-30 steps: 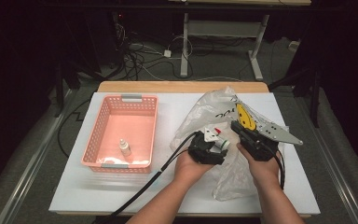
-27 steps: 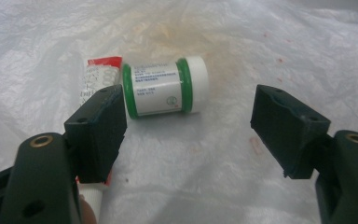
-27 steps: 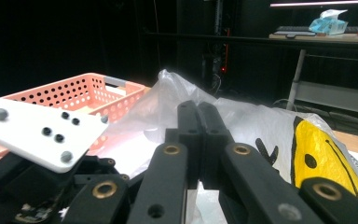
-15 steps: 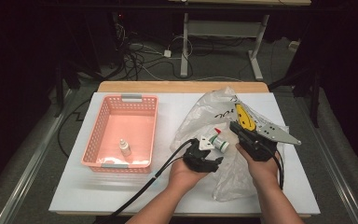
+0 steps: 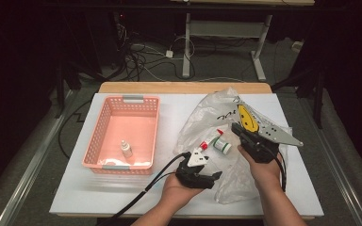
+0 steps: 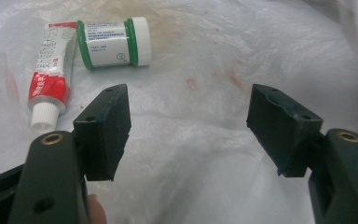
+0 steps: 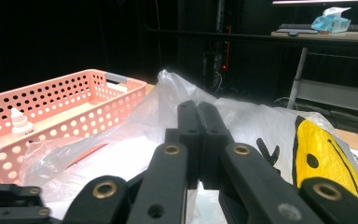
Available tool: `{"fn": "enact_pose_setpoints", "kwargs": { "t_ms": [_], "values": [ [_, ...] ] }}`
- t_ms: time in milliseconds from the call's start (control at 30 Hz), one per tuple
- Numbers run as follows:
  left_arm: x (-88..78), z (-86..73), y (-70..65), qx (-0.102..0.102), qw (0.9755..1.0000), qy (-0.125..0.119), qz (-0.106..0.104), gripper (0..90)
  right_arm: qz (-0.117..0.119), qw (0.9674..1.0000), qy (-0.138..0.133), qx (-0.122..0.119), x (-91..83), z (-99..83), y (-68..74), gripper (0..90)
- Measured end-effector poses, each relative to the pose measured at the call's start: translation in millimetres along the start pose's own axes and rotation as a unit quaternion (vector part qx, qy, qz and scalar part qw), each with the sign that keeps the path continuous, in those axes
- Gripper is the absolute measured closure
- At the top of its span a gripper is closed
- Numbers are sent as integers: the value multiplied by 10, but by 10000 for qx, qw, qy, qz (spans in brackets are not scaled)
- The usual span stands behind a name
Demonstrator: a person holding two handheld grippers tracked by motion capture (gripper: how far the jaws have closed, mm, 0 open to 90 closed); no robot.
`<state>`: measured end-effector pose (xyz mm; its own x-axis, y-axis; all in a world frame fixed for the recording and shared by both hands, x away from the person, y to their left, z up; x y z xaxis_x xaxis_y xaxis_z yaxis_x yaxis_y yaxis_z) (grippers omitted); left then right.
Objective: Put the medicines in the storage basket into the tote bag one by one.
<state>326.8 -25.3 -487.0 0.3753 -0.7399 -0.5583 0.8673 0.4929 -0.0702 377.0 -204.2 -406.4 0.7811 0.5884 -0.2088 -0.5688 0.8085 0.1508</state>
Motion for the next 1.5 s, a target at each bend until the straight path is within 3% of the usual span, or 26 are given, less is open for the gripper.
{"fn": "enact_pose_setpoints", "kwargs": {
  "t_ms": [267,333,733,1033,1233,1500],
  "values": [
    [-158,-114,-32,-50,10000,-10,-84,249,-13,10000,7,10,6,-6,7,900],
    [-204,-138,-36,-6,10000,-27,-24,210,-17,10000,10,24,3,-6,8,900],
    [-513,-225,2,-181,9998,12,113,0,-29,10000,22,6,4,-12,-13,900],
    [-828,-231,82,-109,9997,-74,224,0,-19,10000,30,25,9,-17,-11,900],
    [-990,-280,247,-293,9988,-155,368,0,-17,10000,28,16,5,-14,-4,900],
    [-1132,-332,369,-427,9974,-206,540,0,-18,10000,33,12,4,-13,-10,900]
  ]
}}
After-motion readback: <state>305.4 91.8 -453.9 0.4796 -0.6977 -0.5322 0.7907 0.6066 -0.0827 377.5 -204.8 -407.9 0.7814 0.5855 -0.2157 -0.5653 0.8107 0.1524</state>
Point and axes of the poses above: each handheld gripper's, and its own axes: x roughly forward along the jaws, z roughly out of its top, y roughly to its left, the point moved 4 cm from there along x, roughly forward along the jaws, and after that the axes turned 7 degrees about x, right-handed, at the moved point
